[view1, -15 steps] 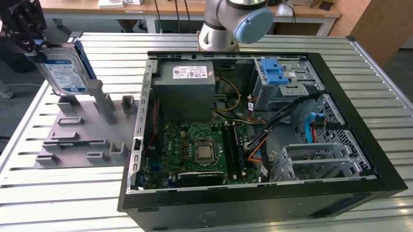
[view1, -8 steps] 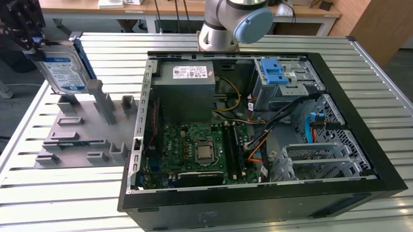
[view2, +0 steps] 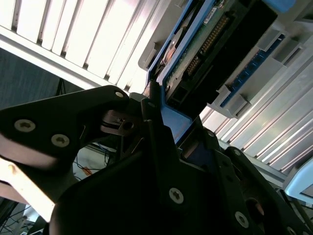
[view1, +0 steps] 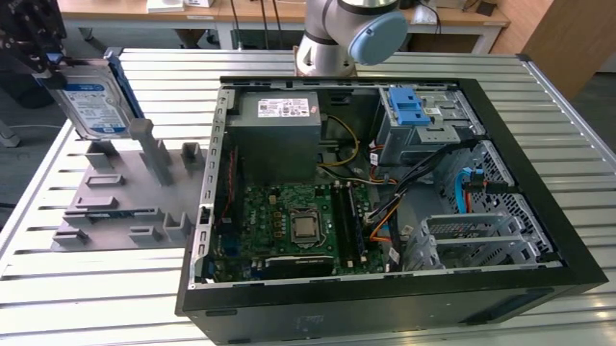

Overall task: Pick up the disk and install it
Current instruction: 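Pick up the disk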

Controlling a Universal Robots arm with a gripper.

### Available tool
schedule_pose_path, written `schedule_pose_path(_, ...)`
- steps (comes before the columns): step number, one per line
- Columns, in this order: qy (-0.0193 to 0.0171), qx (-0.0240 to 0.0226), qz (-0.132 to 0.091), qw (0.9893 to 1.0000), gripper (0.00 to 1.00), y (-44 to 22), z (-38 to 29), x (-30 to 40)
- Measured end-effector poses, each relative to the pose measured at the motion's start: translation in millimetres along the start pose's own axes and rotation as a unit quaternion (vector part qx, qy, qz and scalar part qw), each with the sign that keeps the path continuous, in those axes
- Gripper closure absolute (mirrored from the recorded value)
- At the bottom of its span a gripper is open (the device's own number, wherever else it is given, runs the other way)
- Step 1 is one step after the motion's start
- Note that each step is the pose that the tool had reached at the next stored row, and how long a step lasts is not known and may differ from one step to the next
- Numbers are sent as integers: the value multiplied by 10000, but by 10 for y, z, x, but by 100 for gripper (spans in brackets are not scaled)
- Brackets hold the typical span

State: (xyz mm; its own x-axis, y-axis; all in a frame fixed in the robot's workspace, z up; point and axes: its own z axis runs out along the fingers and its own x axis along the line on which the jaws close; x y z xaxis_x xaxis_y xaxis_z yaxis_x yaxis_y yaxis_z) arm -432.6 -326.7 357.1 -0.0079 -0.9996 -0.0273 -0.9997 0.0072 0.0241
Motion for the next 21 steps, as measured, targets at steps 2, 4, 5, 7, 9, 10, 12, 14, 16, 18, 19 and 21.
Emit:
schedule_pose_path(2,0,0,0,10000,64,0,-6,0)
schedule_pose_path(4,0,0,0,10000,64,0,-10,0)
schedule_pose_path(5,1,-2,0,10000,64,1,-16,0)
schedule_pose_path(7,0,-1,0,10000,64,1,-31,-1)
schedule_pose_path(9,0,0,0,10000,64,1,-48,-1)
schedule_pose_path(10,0,0,0,10000,64,2,-57,-1)
schedule_pose_path(12,0,-1,0,10000,64,2,-75,-2)
schedule_pose_path(14,0,-1,0,10000,64,3,-95,-3)
schedule_pose_path(16,0,-1,0,10000,64,3,-117,-3)
schedule_pose_path(18,0,0,0,10000,64,4,-138,-4)
schedule_pose_path(19,0,0,0,10000,64,4,-150,-4)
schedule_pose_path(21,0,0,0,10000,64,4,-172,-5)
